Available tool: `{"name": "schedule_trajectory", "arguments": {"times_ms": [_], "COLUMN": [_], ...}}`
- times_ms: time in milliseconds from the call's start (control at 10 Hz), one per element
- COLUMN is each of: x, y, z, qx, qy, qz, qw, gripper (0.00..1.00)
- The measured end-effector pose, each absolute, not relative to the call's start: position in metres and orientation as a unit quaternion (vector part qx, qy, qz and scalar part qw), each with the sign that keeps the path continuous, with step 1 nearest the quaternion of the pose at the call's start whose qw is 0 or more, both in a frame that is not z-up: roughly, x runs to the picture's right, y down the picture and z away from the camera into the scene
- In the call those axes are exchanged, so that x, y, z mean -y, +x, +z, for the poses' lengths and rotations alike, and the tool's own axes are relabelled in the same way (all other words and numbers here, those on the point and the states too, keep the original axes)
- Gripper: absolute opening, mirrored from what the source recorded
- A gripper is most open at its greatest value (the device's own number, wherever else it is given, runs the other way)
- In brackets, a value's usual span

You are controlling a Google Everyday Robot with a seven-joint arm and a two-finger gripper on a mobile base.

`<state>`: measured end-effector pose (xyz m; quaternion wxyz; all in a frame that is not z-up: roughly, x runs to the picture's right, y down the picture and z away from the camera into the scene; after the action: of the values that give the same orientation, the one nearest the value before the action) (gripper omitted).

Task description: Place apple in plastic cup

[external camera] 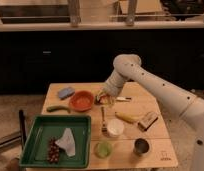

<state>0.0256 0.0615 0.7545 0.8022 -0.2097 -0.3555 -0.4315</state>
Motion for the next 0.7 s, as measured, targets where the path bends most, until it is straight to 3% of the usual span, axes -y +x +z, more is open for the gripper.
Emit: {"name": "schedule_trajectory", "arguments": {"times_ms": [700], "x": [-0.108], "y": [0.003], "z": [0.695], "qx": [0.401], "qy": [-0.246], "qz": [-0.501], "qw": [0.726], "gripper": [0.09]}}
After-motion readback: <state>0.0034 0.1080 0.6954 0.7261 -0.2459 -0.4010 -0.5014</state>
